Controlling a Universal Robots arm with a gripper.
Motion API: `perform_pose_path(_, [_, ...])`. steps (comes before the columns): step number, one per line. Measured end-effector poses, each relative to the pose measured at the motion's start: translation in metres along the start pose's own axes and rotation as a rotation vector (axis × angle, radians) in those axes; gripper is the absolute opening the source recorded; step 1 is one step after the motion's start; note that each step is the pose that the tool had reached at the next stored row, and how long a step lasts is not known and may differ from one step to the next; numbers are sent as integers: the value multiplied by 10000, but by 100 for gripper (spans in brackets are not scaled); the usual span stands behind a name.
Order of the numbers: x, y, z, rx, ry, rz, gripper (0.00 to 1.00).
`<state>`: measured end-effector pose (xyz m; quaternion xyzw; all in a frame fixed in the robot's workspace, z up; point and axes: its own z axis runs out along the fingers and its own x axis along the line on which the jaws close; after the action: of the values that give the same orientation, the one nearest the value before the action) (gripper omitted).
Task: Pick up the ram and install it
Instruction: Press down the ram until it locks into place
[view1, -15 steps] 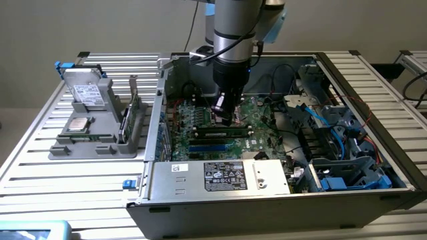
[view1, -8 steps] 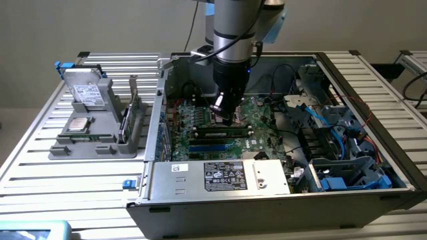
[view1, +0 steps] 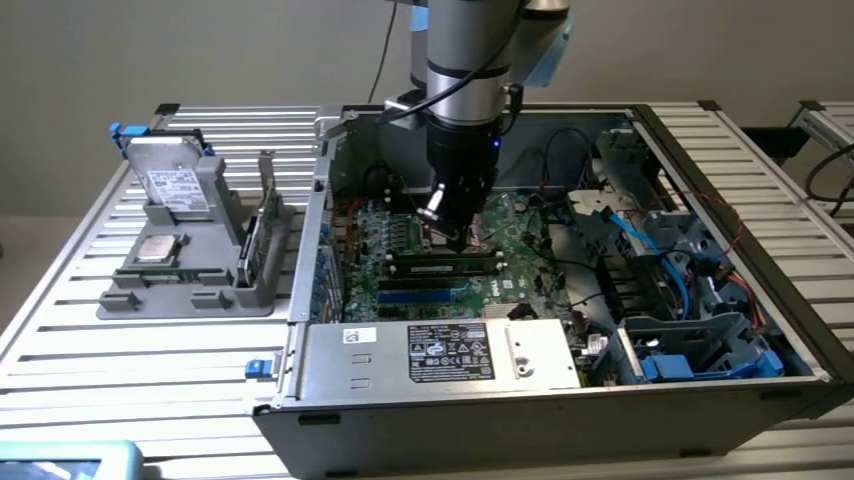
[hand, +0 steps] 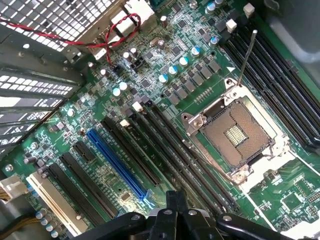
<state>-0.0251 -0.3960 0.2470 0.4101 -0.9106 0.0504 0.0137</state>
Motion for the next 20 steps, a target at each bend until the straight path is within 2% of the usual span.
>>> perform_pose_path(8, [0,0,-1,24,4,1007,11])
perform_pose_path(20, [0,0,0,13,49,2521,11])
